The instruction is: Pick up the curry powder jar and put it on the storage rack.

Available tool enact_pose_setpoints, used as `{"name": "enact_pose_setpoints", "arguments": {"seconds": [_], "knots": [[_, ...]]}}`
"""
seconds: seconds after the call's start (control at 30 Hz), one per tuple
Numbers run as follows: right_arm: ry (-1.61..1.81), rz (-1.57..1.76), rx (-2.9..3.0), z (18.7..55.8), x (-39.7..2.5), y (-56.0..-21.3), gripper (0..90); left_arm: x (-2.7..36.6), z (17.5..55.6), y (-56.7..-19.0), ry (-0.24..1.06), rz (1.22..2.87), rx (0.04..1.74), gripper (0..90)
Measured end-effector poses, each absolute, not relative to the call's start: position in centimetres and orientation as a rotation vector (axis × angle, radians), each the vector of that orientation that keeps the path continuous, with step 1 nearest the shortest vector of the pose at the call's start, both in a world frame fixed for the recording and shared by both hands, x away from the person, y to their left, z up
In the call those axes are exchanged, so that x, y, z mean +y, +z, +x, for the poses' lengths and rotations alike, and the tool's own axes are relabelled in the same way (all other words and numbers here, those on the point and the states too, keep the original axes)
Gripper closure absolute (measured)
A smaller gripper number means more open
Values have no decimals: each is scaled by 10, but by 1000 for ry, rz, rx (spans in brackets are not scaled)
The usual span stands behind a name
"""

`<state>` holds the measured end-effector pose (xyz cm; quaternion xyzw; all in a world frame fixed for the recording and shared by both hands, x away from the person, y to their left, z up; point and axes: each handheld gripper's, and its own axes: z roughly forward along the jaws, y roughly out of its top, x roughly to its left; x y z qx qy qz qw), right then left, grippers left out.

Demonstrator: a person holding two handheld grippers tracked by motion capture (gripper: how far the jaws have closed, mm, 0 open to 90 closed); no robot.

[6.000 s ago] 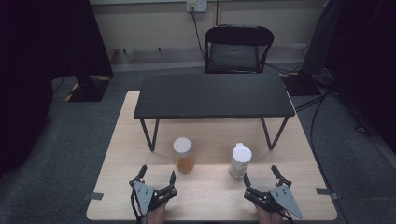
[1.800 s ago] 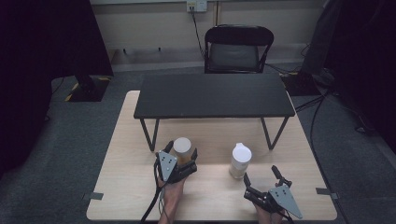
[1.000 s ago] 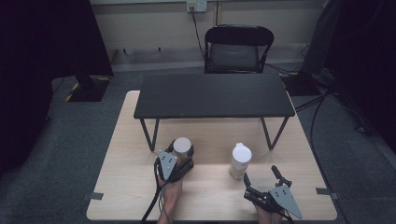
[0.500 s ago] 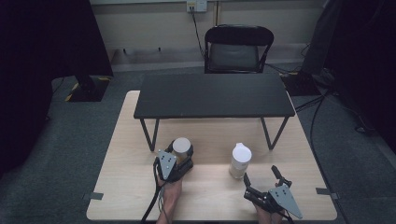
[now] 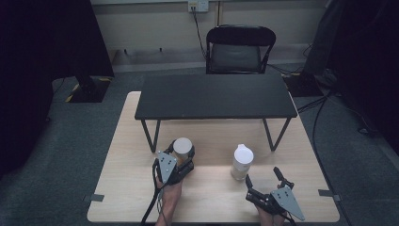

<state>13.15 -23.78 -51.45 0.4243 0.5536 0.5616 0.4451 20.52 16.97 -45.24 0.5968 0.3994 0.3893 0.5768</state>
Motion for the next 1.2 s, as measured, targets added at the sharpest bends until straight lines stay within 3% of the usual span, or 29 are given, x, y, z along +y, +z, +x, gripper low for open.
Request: {"name": "enact_pose_setpoints", "arguments": {"seconds": [1.2], "knots": [[1391, 1052, 1371, 131, -238, -514, 1, 188, 200, -406, 867, 1421, 789, 341]]}}
